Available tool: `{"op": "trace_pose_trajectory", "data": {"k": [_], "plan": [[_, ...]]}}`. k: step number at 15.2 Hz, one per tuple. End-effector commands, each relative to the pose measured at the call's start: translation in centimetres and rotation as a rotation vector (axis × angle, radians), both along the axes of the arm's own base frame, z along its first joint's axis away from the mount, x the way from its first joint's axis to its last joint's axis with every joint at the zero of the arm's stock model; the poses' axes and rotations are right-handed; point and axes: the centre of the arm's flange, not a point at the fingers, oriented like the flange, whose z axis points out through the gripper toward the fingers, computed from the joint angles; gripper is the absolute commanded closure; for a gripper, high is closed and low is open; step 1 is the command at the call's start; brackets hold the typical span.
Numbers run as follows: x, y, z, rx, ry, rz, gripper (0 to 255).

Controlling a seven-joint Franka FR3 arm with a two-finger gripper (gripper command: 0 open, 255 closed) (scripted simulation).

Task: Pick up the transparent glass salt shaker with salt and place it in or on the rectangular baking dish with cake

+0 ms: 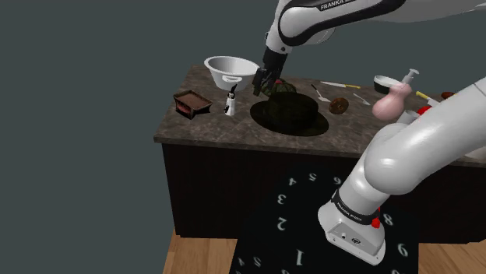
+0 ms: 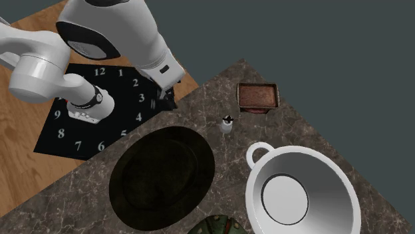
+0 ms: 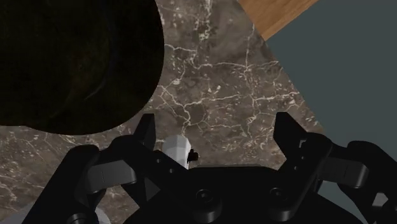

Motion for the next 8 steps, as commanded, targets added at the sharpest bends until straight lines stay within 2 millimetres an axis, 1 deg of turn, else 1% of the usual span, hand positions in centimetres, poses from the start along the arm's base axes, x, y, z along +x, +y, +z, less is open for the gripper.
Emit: {"op": "trace_pose_trajectory", "data": {"k": [1,8], "plan": [[1.6,-0.5,-1.6,-0.01,-0.025,0.022,0],[8.1,-2.4,-6.6,-0.041,-0.1,0.092,0]]}}
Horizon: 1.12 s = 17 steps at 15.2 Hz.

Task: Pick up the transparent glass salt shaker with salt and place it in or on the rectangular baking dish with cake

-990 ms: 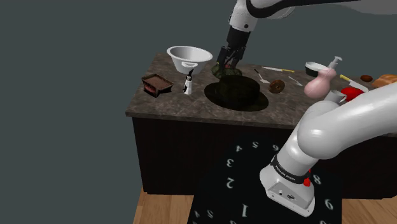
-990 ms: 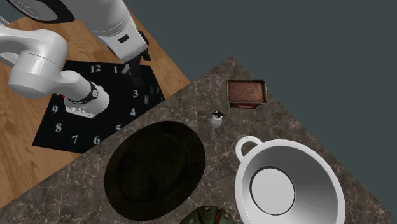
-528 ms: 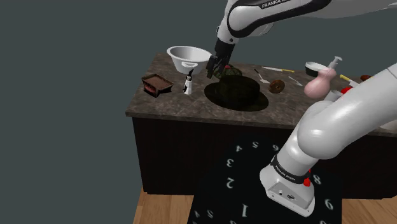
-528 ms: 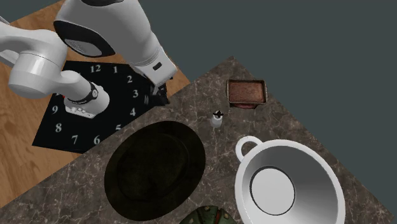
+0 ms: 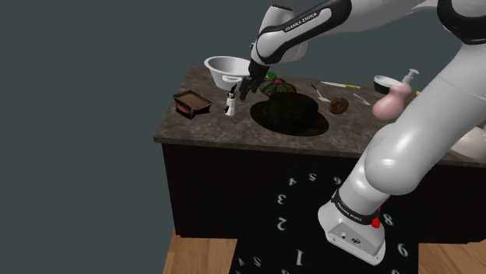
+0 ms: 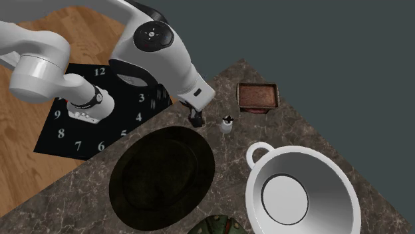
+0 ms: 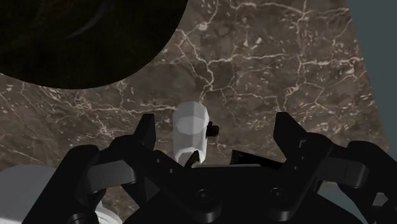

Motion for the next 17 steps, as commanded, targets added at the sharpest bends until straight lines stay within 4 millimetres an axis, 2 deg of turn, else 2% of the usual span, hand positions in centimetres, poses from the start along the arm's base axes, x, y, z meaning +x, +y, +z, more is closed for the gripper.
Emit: {"op": "trace_pose_trajectory", "data": {"k": [1,5,13,17], "plan": [[2.1,-0.2,-1.2,-0.01,-0.024,0.022,0],[6.0,-1.1,-3.7,-0.028,-0.067,0.062,0],[7.5,-1.2,-7.7,-0.029,-0.07,0.065,0],[7.5,-1.2,-7.7,-0.029,-0.07,0.065,0]]}}
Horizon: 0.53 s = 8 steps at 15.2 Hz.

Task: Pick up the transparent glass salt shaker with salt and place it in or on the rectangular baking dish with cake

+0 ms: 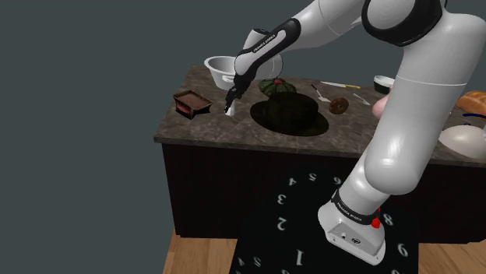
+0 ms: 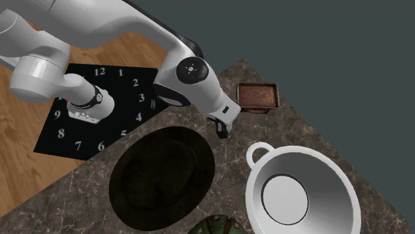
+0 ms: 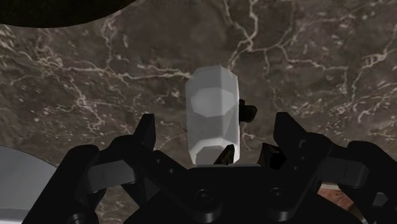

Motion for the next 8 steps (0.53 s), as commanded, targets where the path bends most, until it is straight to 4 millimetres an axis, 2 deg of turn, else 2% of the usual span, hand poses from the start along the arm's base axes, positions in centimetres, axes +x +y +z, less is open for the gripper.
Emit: {"op": "trace_pose_trajectory", "data": {"k": [1,4,5,8], "plan": [[0.0,0.0,-0.05,0.0,0.0,0.0,0],[0.0,0.0,-0.04,0.0,0.0,0.0,0],[0.0,0.0,-0.04,0.0,0.0,0.0,255],[0.01,0.0,-0.03,0.0,0.0,0.0,255]]}}
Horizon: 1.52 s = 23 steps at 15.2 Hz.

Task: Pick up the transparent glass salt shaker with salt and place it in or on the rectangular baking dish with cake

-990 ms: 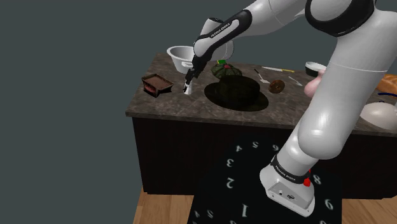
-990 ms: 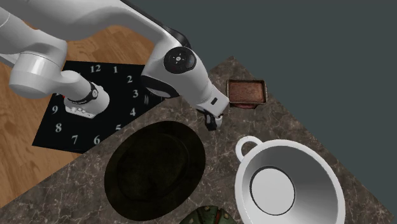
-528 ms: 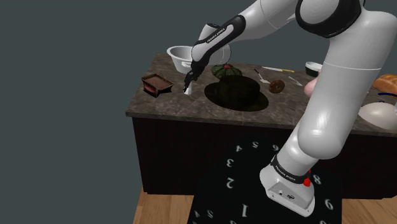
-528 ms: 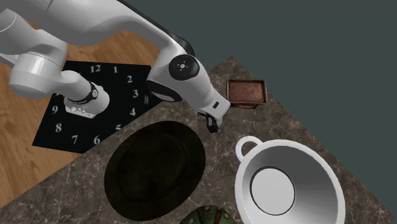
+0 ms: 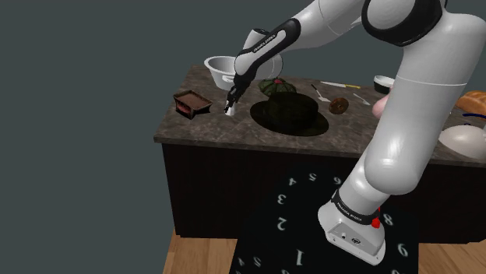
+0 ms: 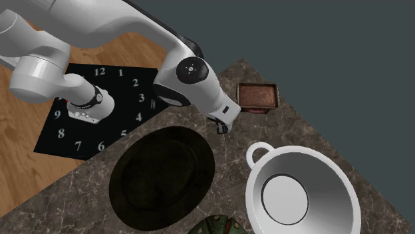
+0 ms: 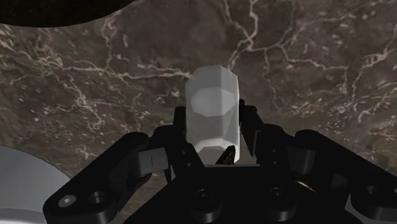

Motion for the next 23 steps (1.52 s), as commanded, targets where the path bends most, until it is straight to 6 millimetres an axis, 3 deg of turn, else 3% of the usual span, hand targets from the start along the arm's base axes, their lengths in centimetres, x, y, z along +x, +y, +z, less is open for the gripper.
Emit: {"op": "trace_pose_trajectory", "data": {"k": [1,6,23], "plan": [[0.0,0.0,0.0,0.0,0.001,0.0,255],[0.0,0.0,0.0,0.0,0.001,0.0,255],[0.0,0.0,8.9,0.0,0.001,0.0,255]]}}
